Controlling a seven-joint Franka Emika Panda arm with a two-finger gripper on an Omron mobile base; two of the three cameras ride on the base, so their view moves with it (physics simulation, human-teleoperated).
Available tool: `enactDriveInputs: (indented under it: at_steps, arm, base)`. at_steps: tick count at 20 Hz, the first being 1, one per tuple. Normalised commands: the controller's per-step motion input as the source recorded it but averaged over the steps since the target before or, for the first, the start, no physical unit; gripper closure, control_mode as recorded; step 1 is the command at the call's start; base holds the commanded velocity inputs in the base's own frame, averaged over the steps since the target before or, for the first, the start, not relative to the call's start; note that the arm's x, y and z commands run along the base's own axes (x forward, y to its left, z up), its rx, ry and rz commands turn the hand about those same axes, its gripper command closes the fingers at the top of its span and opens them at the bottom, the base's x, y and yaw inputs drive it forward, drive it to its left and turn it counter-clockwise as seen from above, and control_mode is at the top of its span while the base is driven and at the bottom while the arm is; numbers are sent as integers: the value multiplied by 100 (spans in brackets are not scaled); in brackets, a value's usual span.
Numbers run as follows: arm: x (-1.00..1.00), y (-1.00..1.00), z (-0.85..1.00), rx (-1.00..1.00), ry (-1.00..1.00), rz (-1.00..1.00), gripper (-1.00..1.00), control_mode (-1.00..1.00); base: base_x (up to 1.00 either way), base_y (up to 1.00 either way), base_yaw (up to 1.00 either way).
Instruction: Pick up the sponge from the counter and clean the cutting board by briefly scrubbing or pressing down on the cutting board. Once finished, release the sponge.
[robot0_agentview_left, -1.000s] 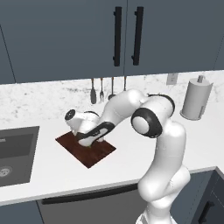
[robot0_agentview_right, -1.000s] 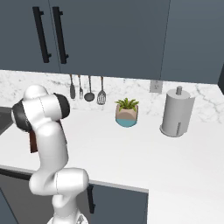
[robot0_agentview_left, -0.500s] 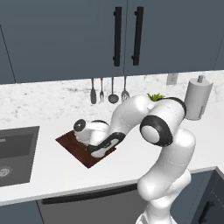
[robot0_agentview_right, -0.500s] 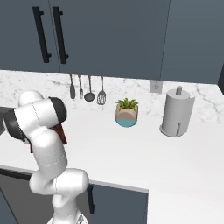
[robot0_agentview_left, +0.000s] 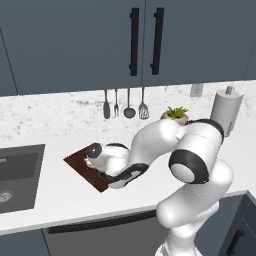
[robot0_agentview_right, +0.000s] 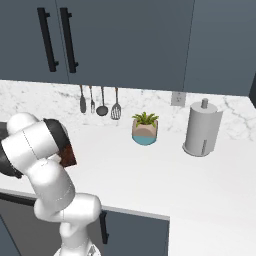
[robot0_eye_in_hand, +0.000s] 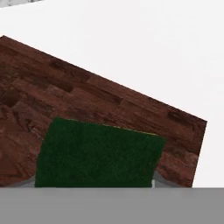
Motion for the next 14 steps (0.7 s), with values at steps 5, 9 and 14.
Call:
enactDriveInputs:
  at_steps: [5,9,14]
  arm:
    - [-28,0,-10,0,-19,12,100,-100]
    - [8,7,-7,-3,-15,3,100,-100]
    - [24,14,0,-11,-9,0,100,-100]
  base:
    - [0,0,0]
    - [0,0,0]
    - [0,0,0]
